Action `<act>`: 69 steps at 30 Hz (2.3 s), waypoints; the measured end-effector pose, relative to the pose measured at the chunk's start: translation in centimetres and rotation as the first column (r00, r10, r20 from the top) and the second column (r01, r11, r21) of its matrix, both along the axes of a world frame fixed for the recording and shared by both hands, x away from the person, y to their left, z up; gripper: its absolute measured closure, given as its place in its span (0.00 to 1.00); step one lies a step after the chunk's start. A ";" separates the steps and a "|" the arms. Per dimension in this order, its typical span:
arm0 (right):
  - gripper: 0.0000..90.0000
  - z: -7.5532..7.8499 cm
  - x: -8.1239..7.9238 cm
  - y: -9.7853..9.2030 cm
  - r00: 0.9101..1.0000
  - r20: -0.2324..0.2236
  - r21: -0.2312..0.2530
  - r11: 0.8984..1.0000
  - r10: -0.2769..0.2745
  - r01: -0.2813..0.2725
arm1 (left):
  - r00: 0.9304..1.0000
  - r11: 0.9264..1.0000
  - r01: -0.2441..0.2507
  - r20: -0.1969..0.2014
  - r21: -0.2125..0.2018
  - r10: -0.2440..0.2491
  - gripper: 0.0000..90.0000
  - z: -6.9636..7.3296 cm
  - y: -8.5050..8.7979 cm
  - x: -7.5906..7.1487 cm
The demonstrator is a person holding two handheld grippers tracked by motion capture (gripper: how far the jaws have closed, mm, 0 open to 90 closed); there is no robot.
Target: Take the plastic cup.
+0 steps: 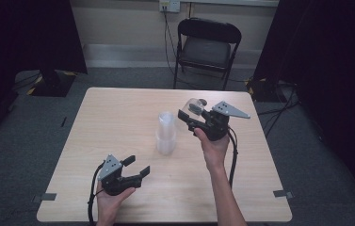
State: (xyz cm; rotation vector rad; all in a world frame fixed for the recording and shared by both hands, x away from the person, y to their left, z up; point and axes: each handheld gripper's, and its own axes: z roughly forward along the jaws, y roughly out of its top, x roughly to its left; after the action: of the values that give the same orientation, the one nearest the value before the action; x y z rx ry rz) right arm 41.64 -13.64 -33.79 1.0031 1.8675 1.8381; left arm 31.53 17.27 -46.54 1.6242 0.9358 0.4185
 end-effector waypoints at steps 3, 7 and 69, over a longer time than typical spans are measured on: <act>0.48 -0.3 -0.6 -0.3 1.000 -0.021 0.007 1.000 -0.005 0.005 | 1.000 1.000 0.011 0.001 -0.006 -0.011 0.24 0.1 -0.2 0.0; 0.49 -1.1 -1.5 -0.5 0.999 -0.051 0.022 1.000 0.010 -0.009 | 1.000 1.000 0.021 0.014 -0.001 -0.021 0.26 0.2 -0.4 0.1; 0.52 -10.2 -7.1 1.6 0.909 -0.335 0.330 0.935 0.247 -0.132 | 0.965 0.998 0.064 0.255 0.009 -0.064 0.49 -0.5 -5.2 -0.8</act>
State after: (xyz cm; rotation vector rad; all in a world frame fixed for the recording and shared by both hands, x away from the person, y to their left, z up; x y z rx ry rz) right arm 34.55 -11.99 -43.94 1.4018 1.9924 2.2282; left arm 30.77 12.07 -47.04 1.5534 0.6876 0.5680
